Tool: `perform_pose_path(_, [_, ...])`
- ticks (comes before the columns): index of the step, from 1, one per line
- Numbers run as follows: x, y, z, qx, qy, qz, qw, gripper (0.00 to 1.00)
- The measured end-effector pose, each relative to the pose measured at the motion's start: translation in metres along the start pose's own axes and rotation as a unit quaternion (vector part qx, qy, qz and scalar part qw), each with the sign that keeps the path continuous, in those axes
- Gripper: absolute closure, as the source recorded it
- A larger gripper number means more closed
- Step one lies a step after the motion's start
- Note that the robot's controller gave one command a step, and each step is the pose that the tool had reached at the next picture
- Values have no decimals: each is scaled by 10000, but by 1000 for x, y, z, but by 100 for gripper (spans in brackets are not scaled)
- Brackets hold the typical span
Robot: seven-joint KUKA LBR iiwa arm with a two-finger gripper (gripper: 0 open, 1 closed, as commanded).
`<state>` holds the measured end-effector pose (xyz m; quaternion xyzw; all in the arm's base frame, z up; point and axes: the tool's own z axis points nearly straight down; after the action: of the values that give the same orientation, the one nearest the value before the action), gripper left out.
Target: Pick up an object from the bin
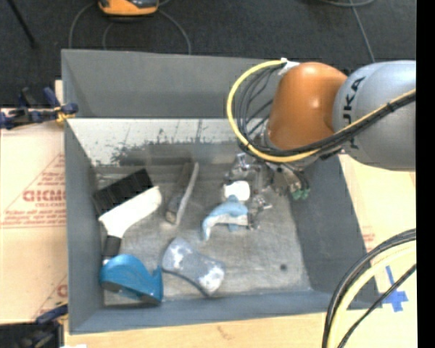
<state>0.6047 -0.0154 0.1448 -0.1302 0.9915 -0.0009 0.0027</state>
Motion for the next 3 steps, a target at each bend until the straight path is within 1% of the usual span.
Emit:
perform_pose_path(1, [-1, 3, 51, -4, -22, 137, 9999, 0])
perform_pose_path(2, [-11, 6, 70, 6, -37, -503, 9987, 100])
perform_pose_path(3, [-11, 6, 70, 6, -37, -503, 9987, 100])
